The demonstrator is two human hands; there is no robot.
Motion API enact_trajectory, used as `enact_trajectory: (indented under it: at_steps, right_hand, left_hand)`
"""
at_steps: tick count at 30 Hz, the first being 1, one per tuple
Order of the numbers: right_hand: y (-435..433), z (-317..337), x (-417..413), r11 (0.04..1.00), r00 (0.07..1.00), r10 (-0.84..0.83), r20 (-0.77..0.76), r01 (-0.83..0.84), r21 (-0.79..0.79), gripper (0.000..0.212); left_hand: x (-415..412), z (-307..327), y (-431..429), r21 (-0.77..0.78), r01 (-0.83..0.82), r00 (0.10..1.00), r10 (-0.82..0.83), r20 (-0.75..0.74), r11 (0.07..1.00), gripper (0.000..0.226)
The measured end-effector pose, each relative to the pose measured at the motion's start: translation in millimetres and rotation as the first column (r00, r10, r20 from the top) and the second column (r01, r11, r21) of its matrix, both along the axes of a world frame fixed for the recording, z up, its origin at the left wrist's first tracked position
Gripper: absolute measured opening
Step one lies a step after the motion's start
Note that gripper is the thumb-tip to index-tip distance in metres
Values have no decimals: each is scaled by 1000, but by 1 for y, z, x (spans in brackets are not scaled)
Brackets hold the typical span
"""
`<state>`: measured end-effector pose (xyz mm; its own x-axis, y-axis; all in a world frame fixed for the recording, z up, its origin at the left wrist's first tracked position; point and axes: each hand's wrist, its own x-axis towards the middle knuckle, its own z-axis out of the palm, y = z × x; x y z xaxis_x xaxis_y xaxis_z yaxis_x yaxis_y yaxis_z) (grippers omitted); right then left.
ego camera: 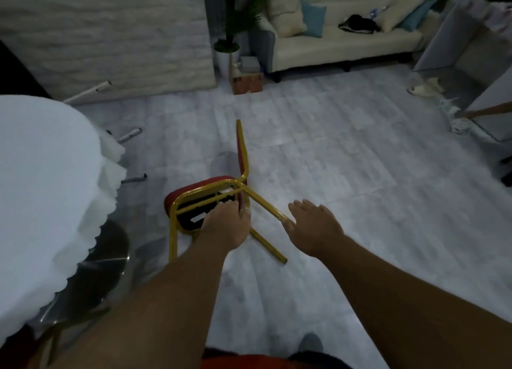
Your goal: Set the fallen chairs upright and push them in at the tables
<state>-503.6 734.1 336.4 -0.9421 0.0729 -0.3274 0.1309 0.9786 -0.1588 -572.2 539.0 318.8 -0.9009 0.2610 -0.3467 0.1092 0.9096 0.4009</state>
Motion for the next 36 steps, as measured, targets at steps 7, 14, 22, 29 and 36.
enact_trajectory:
  at_steps: [7, 14, 22, 29, 36]
  right_hand:
    - [72, -11, -97, 968, 968, 247, 47, -249, 21, 59]
    - [97, -23, -200, 925, 920, 378, 106, -380, -9, 60]
    - [145, -33, -315, 842, 833, 536, 137, -539, -16, 62]
    - [197, -55, -431, 698, 685, 712, 153, -714, -52, 63]
    - [223, -61, -532, 557, 541, 821, 183, -830, -44, 64]
  left_hand:
    - [-39, -7, 73, 87, -228, 974, 229, 2, 970, 37]
    - [-107, -20, 98, 34, -340, 940, 338, 48, 940, 34]
    - [-191, -40, 159, 44, -520, 853, 516, 77, 853, 37]
    - [-256, -59, 222, -59, -752, 649, 754, 106, 656, 44]
    - [-322, -49, 273, -53, -829, 546, 825, 146, 557, 51]
